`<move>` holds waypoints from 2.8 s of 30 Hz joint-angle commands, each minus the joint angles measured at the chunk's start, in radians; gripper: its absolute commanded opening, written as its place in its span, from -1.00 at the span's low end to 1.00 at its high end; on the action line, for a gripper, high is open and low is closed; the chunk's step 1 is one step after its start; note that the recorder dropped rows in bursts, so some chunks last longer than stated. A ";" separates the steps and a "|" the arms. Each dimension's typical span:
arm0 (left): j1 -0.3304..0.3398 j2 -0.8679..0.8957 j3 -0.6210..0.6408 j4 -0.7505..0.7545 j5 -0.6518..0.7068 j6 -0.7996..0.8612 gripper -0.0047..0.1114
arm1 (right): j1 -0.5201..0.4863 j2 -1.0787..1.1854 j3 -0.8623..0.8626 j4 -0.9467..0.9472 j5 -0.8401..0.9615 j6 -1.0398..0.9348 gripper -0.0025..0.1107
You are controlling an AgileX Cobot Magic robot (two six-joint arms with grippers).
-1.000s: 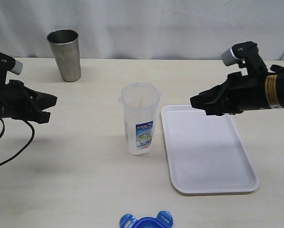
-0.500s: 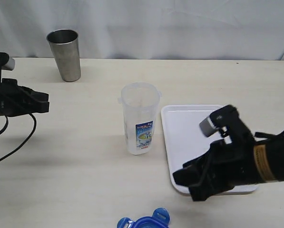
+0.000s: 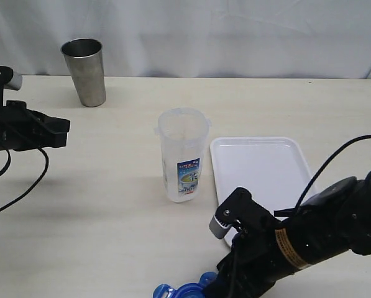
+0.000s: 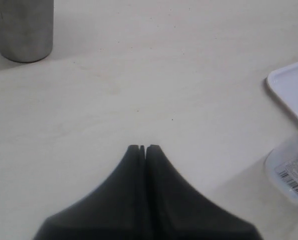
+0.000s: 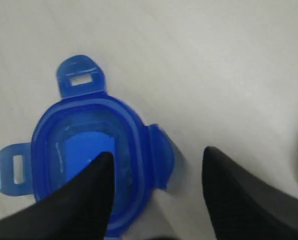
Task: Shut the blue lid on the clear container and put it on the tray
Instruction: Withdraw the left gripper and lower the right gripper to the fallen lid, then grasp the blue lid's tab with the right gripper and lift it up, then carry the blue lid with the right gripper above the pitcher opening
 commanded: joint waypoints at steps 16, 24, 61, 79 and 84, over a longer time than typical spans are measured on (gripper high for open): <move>-0.005 -0.007 0.001 0.006 -0.021 -0.002 -0.92 | 0.003 0.050 -0.044 -0.001 -0.073 -0.088 -0.87; -0.005 -0.007 0.001 0.006 -0.021 -0.002 -0.92 | 0.003 -0.172 -0.044 -0.001 -0.001 -0.032 -0.87; -0.005 -0.007 0.001 0.005 -0.019 0.002 -0.92 | 0.003 -0.396 -0.431 -0.001 0.721 -0.450 -0.88; -0.005 -0.007 0.001 -0.004 -0.034 0.007 -0.92 | 0.003 -0.149 -0.592 0.024 0.615 -0.561 -0.88; -0.005 -0.007 0.001 0.001 -0.055 0.009 -0.92 | 0.003 -0.142 -0.615 0.027 0.680 -0.591 -0.88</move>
